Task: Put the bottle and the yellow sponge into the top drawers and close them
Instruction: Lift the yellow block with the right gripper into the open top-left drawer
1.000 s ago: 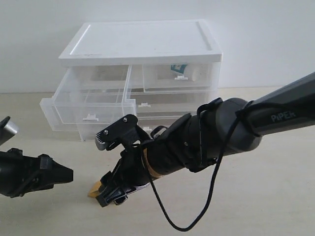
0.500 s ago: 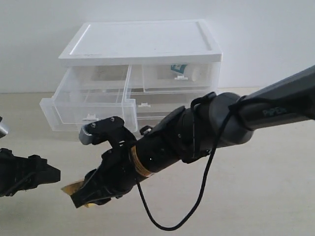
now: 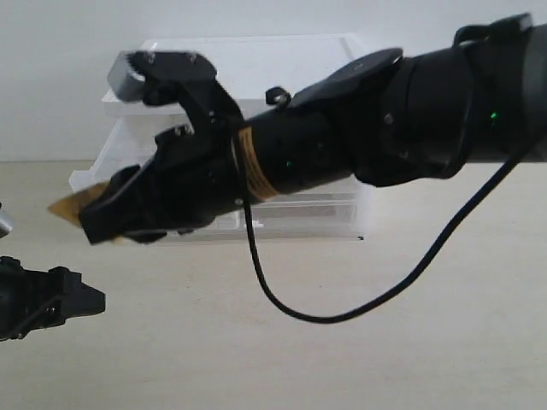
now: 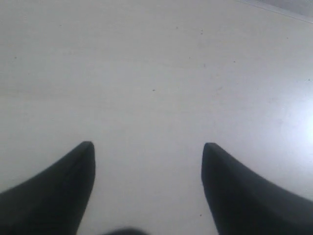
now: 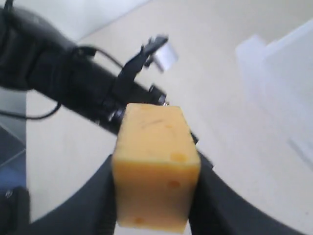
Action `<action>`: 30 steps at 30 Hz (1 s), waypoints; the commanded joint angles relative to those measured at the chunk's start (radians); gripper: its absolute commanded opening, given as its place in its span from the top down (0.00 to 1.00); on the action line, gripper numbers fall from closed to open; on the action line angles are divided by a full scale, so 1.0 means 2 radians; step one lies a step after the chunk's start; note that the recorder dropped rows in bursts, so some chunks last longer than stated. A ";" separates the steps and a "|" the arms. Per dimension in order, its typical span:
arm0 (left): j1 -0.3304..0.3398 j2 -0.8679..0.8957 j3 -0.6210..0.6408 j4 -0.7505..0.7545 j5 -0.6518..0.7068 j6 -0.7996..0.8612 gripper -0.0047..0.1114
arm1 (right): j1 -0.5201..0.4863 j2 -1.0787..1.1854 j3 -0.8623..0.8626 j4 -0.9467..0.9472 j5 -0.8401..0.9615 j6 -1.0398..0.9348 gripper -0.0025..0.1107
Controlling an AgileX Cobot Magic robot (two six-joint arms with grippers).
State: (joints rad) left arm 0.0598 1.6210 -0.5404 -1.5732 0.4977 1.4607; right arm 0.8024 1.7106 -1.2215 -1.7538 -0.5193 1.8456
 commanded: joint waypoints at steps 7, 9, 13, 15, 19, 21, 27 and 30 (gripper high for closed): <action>0.000 -0.004 0.002 0.000 0.027 0.006 0.45 | -0.003 -0.001 -0.071 0.005 0.100 0.002 0.98; 0.000 -0.004 0.002 0.000 0.026 0.006 0.45 | -0.003 0.008 -0.084 0.005 0.141 0.002 0.98; 0.000 -0.004 0.003 0.000 0.030 0.006 0.45 | -0.003 0.046 -0.115 0.005 0.207 0.002 0.98; 0.000 -0.004 0.003 0.000 0.030 0.006 0.45 | -0.003 0.065 -0.125 0.005 0.236 0.007 0.98; 0.000 -0.004 0.003 0.000 0.045 0.006 0.45 | -0.003 0.103 -0.130 0.005 0.286 0.014 0.81; 0.000 -0.004 0.003 -0.002 0.065 0.014 0.45 | -0.003 0.108 -0.130 0.006 0.287 0.015 0.51; 0.000 -0.004 0.003 -0.001 0.117 0.014 0.45 | -0.003 0.048 -0.128 0.008 0.243 0.016 0.52; -0.001 -0.004 0.003 -0.001 0.131 0.014 0.46 | -0.003 0.006 -0.128 0.005 0.169 0.041 0.54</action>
State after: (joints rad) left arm 0.0598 1.6210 -0.5404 -1.5726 0.7331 1.4812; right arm 0.7988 1.7879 -1.4738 -1.7339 -0.0862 1.8871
